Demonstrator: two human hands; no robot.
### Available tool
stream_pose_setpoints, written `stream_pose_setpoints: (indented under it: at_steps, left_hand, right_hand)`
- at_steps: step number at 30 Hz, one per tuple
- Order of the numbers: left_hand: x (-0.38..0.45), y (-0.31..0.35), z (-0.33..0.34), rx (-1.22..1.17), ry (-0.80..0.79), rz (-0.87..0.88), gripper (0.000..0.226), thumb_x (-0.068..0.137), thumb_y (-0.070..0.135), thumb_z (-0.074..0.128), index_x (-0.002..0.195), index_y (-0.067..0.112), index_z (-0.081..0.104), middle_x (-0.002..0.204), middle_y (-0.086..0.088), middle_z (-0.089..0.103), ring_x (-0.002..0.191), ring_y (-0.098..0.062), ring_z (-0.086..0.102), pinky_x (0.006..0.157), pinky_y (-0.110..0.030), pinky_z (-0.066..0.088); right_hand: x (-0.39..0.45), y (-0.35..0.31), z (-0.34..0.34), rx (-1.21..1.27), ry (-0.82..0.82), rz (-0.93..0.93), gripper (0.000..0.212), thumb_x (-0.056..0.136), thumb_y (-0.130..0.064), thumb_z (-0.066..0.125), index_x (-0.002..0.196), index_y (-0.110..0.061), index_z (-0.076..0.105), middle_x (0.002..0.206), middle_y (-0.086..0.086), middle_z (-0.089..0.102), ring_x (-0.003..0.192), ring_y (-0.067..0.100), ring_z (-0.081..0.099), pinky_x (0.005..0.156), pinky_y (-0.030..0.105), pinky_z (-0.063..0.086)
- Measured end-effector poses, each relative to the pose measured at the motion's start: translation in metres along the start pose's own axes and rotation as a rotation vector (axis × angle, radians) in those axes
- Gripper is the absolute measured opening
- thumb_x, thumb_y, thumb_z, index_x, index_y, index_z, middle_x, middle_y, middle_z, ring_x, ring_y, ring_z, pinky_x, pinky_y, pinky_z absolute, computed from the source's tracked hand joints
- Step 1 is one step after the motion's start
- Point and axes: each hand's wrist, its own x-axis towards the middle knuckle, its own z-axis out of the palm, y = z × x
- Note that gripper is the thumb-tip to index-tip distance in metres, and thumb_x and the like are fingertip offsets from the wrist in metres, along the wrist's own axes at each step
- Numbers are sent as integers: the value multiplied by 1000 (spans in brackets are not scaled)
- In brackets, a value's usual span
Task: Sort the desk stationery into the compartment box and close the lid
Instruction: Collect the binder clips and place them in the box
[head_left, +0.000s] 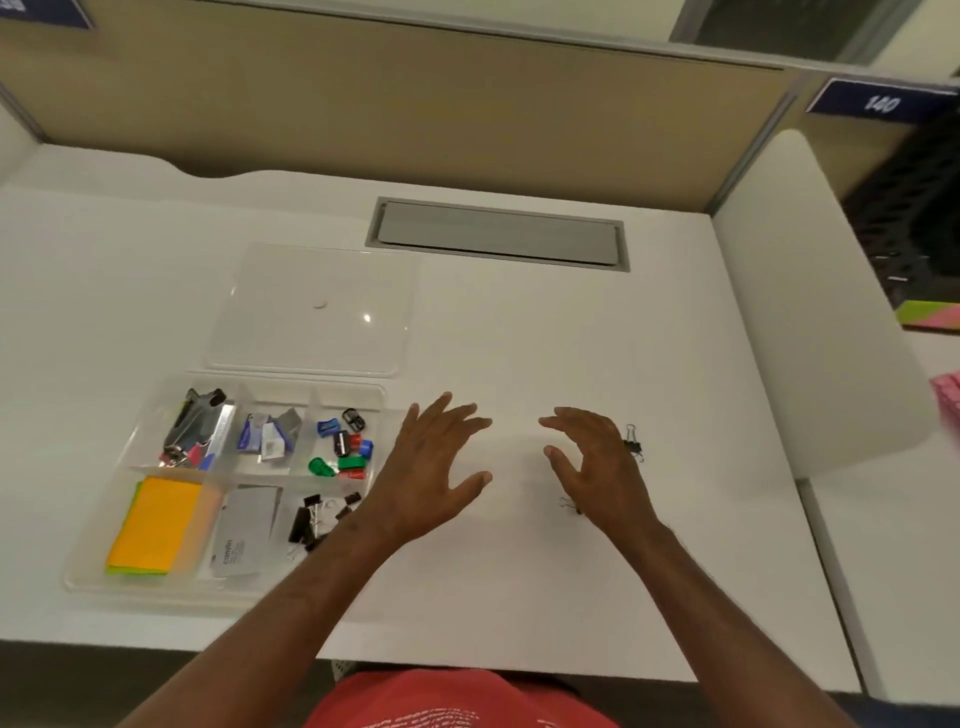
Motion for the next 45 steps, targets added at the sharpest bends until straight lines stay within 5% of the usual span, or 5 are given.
stream_pose_setpoints:
  at_steps: [7,14,27,36,45]
  left_hand:
    - [51,42,49,102,-168,108,58,94,47,57,146,27,43,154,3,40,151,-20,19,123,-48,10]
    - [101,68,98,247,-266,132,47,92,40,62,135,22,55,129,-2,61,120,-26,53,107,-40,33]
    - [134,78,129,343,-251,83,23,88,40,67,103,23,66,99,1,66,95,-22,58,82,-33,38]
    - [110,68,98,-545,-37,-428,9,82,17,75,74,20,73,73,9,74,67,-4,64,64,-16,47]
    - [79,66,72,-1419,-65,-769,8,96,10,58,95,6,65,93,-19,71,79,-32,69,73,-46,59]
  right_hand:
    - [-19,61,-29,-33,72,182,32,91,-20,66,122,-29,65,132,-11,59,126,10,48,93,5,35]
    - [-32,97,-41,-75,124,217,31,91,-23,65,121,-31,62,127,-13,60,119,12,51,92,19,38]
    - [-15,110,-45,-94,136,229,27,89,-15,63,113,-28,66,103,-9,63,103,17,54,76,27,46]
    - [15,113,-35,-231,-40,269,24,91,-33,60,113,-27,64,105,-3,59,106,20,52,78,34,49]
    - [28,120,-31,-74,-47,339,29,82,-18,59,109,-25,63,98,-4,61,91,17,58,70,28,42]
